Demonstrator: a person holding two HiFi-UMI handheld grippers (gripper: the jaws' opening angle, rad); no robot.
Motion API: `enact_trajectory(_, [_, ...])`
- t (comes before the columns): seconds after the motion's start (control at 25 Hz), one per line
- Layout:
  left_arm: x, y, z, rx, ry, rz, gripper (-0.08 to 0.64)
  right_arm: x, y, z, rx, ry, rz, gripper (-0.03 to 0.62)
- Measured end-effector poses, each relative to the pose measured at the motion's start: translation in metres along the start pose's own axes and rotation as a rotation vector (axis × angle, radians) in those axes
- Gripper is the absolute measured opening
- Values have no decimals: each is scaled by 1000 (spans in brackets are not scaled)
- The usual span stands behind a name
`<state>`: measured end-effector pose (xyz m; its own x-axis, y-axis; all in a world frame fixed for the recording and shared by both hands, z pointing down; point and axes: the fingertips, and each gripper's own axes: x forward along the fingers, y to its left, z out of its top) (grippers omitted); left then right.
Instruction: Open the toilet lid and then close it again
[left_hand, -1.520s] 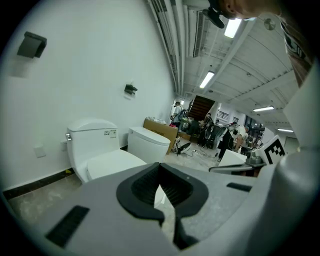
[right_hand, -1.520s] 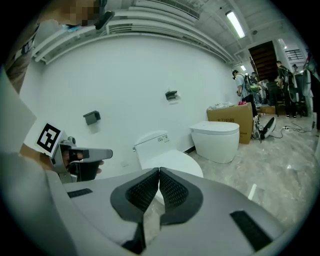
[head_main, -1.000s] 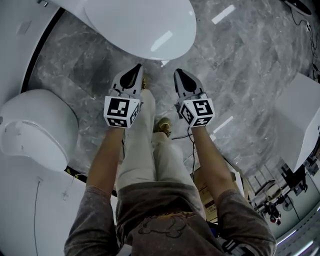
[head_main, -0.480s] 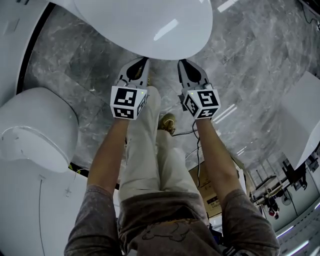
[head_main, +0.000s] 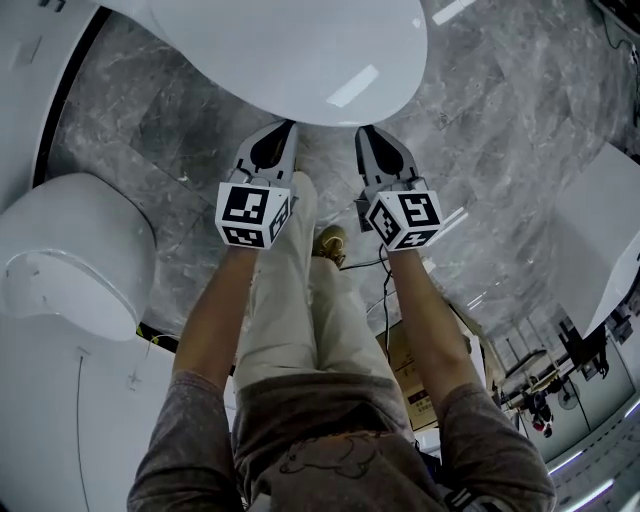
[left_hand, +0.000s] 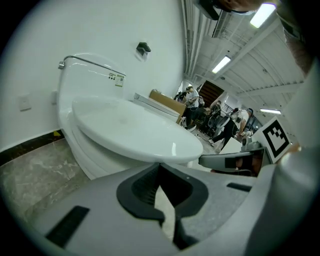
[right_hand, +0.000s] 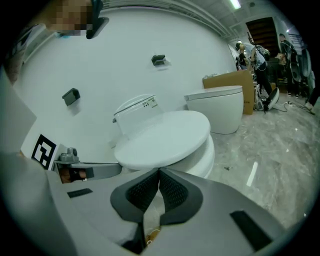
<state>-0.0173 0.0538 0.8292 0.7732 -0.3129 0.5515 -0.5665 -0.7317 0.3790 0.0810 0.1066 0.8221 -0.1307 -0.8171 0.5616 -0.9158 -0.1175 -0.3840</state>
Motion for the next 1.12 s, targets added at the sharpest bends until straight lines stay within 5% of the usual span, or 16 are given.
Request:
enact_trajectory(0.4, [-52, -19, 101, -92, -56, -4, 9, -45, 59, 122, -127, -73, 67, 28])
enact_trajectory(1.12, [-118, 40, 267, -230, -203, 127, 8, -14, 184, 317, -273, -136, 199, 28])
